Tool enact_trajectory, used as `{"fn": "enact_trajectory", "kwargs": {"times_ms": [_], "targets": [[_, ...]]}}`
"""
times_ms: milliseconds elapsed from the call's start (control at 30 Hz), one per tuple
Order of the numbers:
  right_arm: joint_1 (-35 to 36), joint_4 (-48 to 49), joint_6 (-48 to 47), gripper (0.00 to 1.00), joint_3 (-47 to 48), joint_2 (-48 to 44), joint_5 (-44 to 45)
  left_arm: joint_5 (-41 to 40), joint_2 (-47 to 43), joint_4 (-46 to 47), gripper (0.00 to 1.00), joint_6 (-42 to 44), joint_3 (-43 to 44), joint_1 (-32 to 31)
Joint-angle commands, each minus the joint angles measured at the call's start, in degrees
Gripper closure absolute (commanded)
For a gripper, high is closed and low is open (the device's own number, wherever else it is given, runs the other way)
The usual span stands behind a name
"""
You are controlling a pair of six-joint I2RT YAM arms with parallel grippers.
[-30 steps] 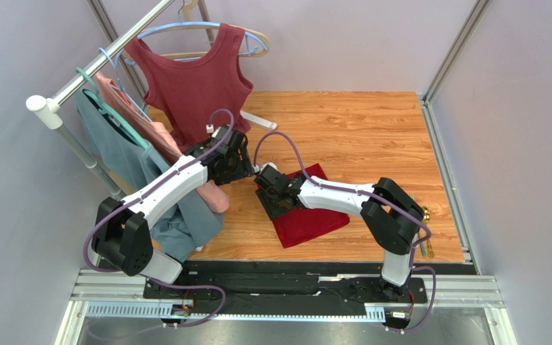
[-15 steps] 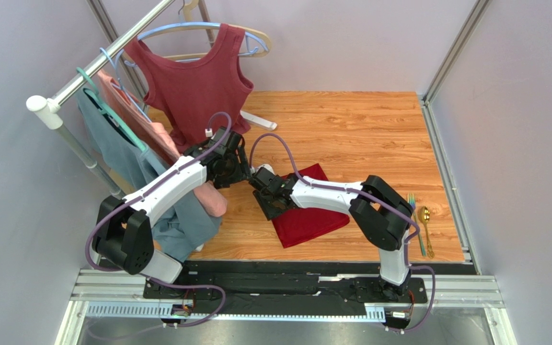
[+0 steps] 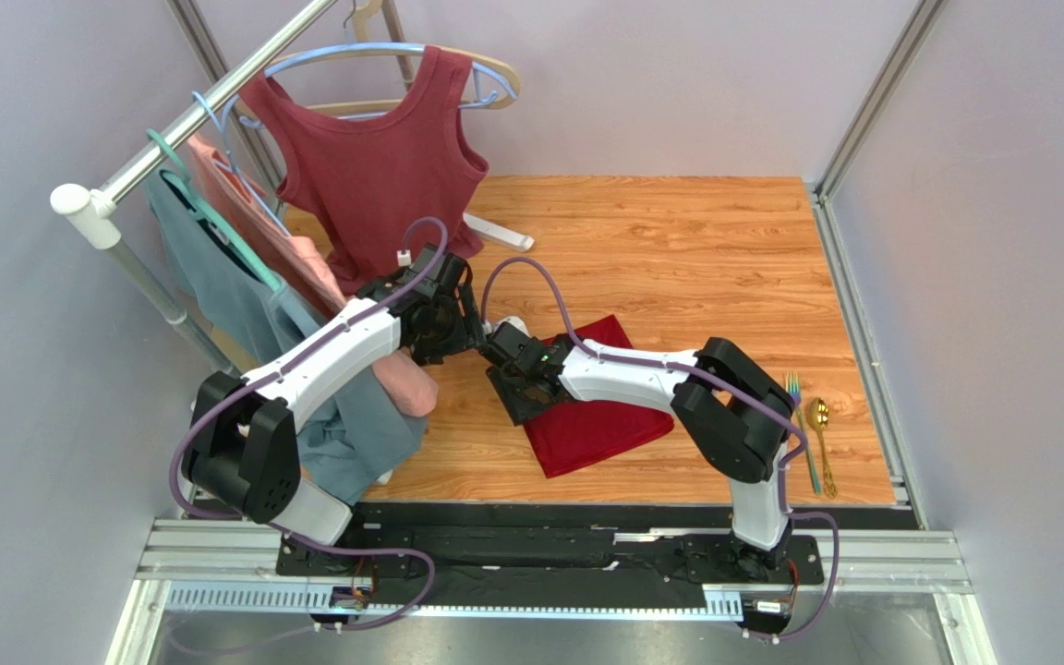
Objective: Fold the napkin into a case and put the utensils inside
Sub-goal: Pick up the lower triangle-folded napkin from the center of the board.
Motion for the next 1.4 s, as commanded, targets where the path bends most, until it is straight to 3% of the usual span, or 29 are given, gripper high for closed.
{"fn": "enact_trajectory", "kwargs": {"times_ms": [0,200,300,333,367,600,800,1100,1200,1367], "targets": [[1.9,2.3,0.0,0.52,-1.4,2.8,-3.0,2.2,0.6,3.1,0.22,0.8,0.4,0.8],[2.4,1.3,1.6,0.74,-1.5,6.9,-1.5,6.9,1.2,5.9,0.2,1.2,-1.1,2.0],[2.3,1.1,2.1,0.88,-0.9,5.8,-1.3,8.5,0.4,8.2,0.2,1.0,-2.7,2.1],[2.1,1.3,2.1,0.98,-0.8,5.0,-2.5,9.5,0.4,9.2,0.2,1.6,-3.2,2.1],[1.8,1.9,2.6,1.0,-1.0,2.6,-4.0,9.9,0.3,9.4,0.2,1.8,-3.3,2.1],[-8.9,24.7,10.4,1.0,-13.3,-8.5,-33.5,18.2,-1.6,16.3,0.23,4.1,-6.1,2.0],[-18.4,46.0,20.5,1.0,-24.8,-7.6,-49.8,24.8,-0.7,22.4,0.27,3.1,-8.5,1.9],[-24.7,70.1,33.2,1.0,-33.3,-1.5,-61.5,28.9,0.4,25.0,0.25,-1.2,-9.8,0.4],[-25.6,73.3,35.0,1.0,-34.3,-0.6,-62.3,26.7,2.2,26.2,0.19,-4.9,-10.4,0.3],[-26.3,75.0,35.8,1.0,-34.9,-0.6,-62.8,20.6,6.7,17.4,0.18,-7.8,-6.7,0.3]]}}
